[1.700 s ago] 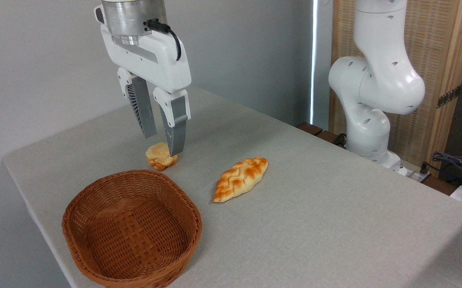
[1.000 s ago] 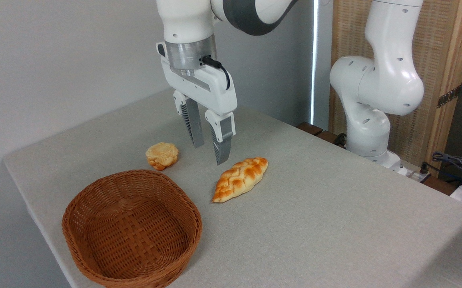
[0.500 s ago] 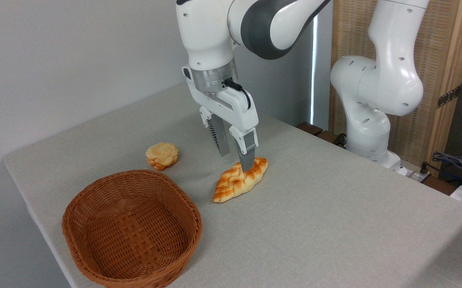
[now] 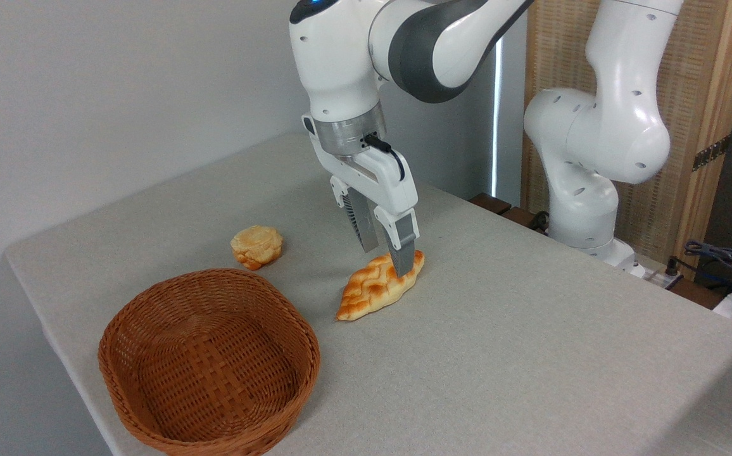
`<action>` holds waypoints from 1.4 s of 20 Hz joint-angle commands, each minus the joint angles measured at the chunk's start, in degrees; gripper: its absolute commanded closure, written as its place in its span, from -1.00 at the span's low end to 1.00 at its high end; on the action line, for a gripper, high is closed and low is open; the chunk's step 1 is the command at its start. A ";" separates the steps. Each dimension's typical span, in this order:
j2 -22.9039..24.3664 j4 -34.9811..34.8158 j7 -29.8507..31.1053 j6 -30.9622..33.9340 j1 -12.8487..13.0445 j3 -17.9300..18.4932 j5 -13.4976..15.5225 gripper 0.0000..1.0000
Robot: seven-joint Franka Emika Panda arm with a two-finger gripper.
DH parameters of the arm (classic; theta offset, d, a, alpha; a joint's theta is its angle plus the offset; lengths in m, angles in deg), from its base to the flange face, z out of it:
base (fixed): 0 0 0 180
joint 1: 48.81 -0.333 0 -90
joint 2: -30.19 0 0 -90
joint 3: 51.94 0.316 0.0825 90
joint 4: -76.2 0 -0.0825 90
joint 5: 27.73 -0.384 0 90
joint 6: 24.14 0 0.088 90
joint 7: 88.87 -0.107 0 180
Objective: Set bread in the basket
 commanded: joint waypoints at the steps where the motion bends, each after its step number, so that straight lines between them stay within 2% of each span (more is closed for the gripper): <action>1: 1.14 -3.27 -0.97 -3.47 0.72 0.79 -1.60 -1.00; 10: 0.61 -5.22 -0.97 -7.25 0.81 0.70 -1.60 -1.00; 28: 0.08 -5.22 -0.97 -7.70 0.72 0.70 -1.52 -1.00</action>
